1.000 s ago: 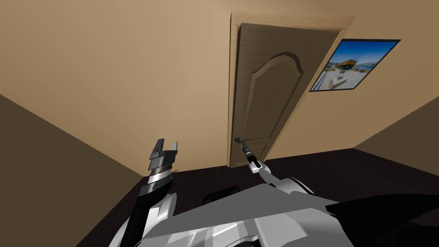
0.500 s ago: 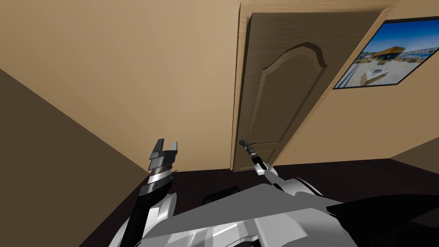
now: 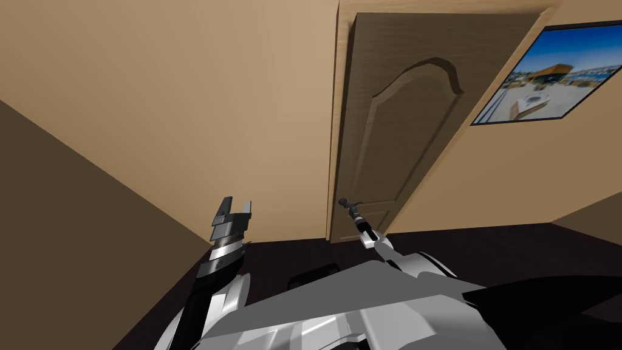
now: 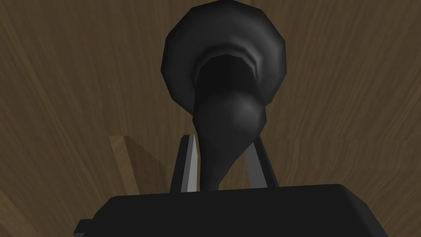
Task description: Pull the door open
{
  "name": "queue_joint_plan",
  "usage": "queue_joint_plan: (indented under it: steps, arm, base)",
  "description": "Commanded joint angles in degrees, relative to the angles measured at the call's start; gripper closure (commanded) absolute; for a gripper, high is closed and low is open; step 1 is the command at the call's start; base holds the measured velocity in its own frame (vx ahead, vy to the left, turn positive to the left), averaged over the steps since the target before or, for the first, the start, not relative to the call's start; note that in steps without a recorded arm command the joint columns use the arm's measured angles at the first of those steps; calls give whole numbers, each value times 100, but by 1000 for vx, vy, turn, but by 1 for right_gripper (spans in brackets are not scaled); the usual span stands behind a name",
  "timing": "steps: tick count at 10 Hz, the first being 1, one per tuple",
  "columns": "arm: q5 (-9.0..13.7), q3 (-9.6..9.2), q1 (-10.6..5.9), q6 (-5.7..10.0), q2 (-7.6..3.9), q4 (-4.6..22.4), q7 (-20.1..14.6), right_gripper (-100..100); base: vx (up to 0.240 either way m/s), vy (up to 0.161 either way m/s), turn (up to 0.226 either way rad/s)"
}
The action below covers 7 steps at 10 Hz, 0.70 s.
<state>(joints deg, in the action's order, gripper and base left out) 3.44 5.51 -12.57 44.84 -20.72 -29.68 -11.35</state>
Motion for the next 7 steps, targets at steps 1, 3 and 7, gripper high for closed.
queue_joint_plan:
  steps: [1, 3, 7]
  arm:
    - [0, 3, 1, 7, -6, -3, 4, 100]
    - [-53, -92, 48, 89, -84, 3, -139, 100]
    - [-206, -361, 182, 349, -333, 11, -546, 100]
  base:
    - [0, 0, 0]
    - [-135, -72, 133]
    - [-212, -81, 157]
